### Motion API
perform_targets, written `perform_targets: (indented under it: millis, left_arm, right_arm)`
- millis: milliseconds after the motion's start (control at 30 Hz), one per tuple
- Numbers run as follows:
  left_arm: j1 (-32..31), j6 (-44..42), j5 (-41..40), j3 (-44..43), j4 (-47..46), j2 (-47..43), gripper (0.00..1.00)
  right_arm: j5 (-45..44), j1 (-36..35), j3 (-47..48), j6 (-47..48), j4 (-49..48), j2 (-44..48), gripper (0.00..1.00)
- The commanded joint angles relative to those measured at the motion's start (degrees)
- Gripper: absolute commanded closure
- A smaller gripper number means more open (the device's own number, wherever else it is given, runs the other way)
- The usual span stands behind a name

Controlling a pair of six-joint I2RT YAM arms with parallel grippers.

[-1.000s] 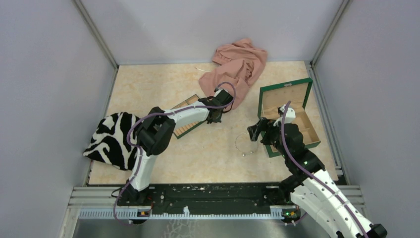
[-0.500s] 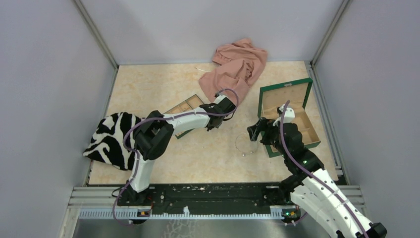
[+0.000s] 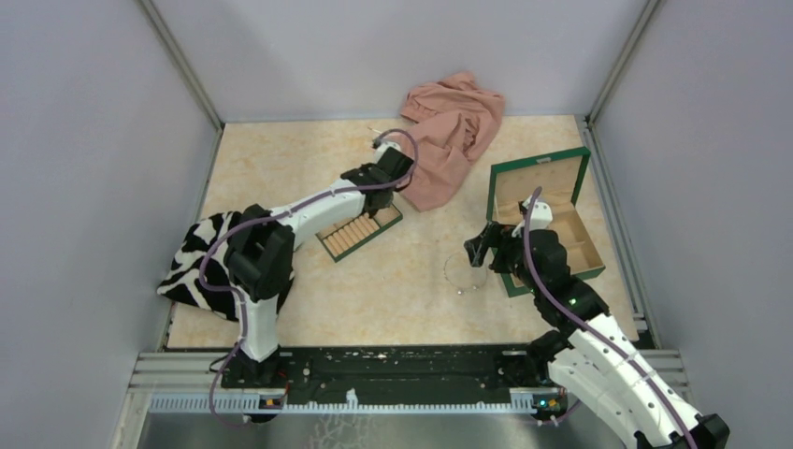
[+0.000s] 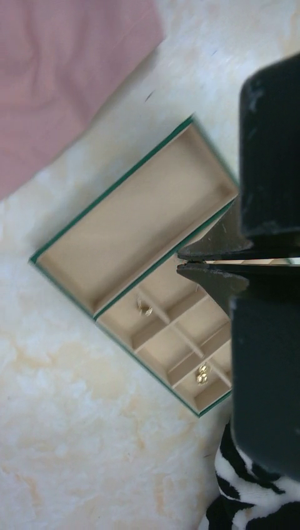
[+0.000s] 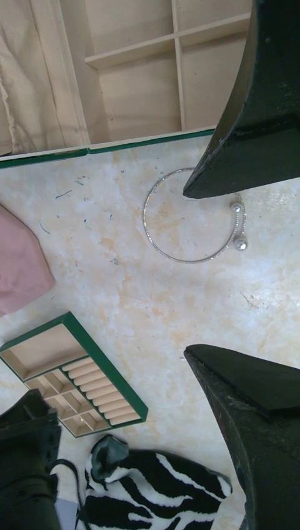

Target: Organize the mixed jewelry

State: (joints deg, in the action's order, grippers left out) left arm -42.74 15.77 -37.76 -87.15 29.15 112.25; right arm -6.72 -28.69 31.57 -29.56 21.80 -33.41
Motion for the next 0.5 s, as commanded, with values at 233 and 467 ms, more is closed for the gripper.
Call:
perform_targets:
  millis: [233, 467]
  left_arm:
    - [11.6, 0.9, 7.5, -2.1, -1.7, 5.3, 1.00]
    - [12.9, 0.4, 8.7, -1.9, -3.0, 7.4, 1.00]
  right_arm:
    - [0.5, 0.5, 4.2, 0.4, -2.2, -1.2, 0.14]
    - [0.6, 0.5, 6.1, 0.1, -2.0, -2.5, 0.15]
